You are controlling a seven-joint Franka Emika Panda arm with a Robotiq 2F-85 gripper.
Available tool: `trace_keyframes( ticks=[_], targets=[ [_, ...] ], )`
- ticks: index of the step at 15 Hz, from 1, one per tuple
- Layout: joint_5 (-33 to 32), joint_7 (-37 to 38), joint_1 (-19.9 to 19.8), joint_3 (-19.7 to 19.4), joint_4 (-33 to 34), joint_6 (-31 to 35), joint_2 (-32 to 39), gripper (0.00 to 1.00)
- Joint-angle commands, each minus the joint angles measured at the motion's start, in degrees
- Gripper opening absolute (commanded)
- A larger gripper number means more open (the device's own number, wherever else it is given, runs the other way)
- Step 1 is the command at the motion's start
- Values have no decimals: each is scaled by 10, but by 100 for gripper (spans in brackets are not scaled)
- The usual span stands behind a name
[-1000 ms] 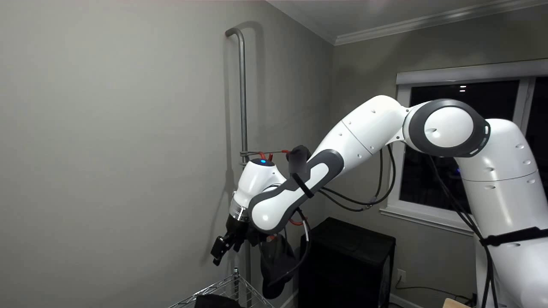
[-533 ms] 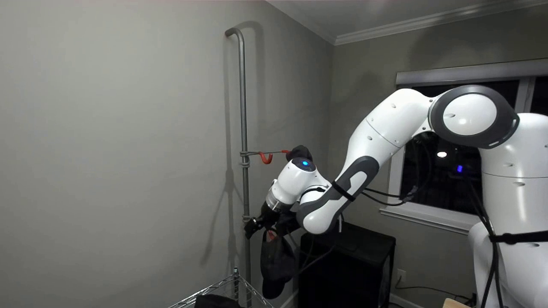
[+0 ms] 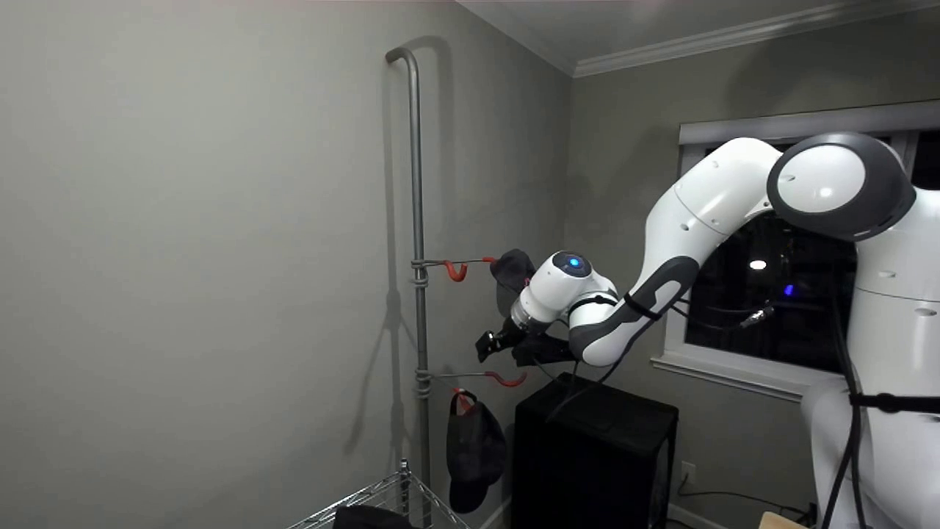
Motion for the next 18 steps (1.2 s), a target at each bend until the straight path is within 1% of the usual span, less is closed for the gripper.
trace_keyframes(
  ticks=[1, 5, 10, 15, 17, 18],
  targets=[
    [-39, 66, -21, -29, -25, 2, -31, 100],
    [-75, 142, -46, -63, -9, 1, -27, 100],
    [-156, 253, -68, -94, 14, 11, -32, 100],
    [-248, 352, -79, -107, 44, 10, -53, 100],
    [-269, 370, -84, -110, 53, 16, -71, 100],
    [-267, 368, -83, -113, 54, 18, -78, 100]
  ],
)
